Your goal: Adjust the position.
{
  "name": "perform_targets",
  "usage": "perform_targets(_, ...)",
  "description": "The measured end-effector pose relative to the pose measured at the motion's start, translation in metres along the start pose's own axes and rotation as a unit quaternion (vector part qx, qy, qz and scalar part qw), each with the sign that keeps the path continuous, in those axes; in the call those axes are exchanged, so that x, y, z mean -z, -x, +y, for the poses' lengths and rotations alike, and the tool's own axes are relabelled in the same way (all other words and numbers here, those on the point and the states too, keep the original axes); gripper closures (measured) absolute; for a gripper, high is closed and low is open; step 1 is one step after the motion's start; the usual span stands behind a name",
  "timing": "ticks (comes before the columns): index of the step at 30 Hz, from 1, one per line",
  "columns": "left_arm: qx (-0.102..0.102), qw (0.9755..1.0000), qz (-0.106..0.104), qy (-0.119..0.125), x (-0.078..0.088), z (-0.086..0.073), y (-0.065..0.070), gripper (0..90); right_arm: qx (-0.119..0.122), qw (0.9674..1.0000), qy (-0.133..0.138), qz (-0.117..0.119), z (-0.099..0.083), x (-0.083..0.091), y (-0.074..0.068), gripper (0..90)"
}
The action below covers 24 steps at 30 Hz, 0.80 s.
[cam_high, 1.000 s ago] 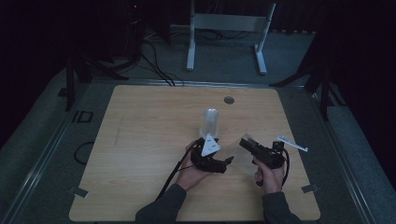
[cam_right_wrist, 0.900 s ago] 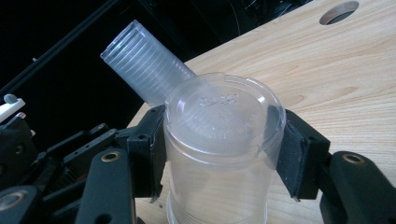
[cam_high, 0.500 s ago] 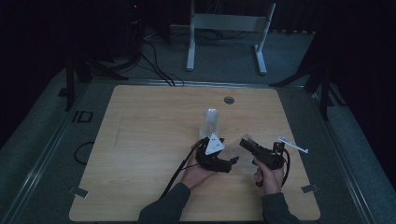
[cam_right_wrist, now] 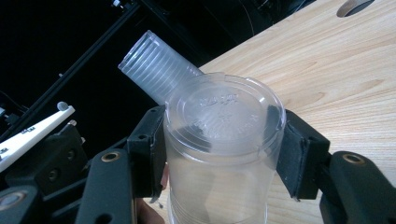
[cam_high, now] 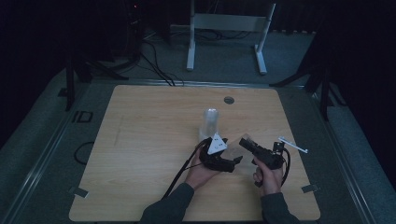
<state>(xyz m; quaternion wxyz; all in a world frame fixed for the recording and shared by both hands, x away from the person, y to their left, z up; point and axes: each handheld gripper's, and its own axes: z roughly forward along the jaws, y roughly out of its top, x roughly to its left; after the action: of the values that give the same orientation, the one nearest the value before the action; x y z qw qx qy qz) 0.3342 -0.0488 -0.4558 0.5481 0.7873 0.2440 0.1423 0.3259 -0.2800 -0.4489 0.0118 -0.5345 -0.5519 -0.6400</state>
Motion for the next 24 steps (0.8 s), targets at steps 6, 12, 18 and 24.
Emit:
perform_targets(6, 0.0, 1.0, 0.0, 0.004, -0.0043, -0.0017, 0.0014, 14.9, -0.007, 0.9999, 0.0, 0.007, -0.0008, -0.0006, 0.0004, 41.5)
perform_targets(12, 0.004, 1.0, 0.003, -0.001, -0.009, -0.0042, 0.0022, 15.0, -0.012, 0.9999, 0.0, 0.012, -0.0001, -0.0002, 0.0006, 41.5)
perform_targets(18, 0.003, 1.0, 0.009, 0.0, -0.0095, -0.0049, 0.0023, 18.8, -0.014, 0.9998, 0.001, 0.015, -0.0004, -0.0005, 0.0009, 41.5)
perform_targets(24, 0.001, 0.9999, 0.011, -0.001, -0.0092, -0.0049, 0.0027, 22.1, -0.014, 0.9998, 0.0, 0.016, 0.0, -0.0004, 0.0012, 41.6)
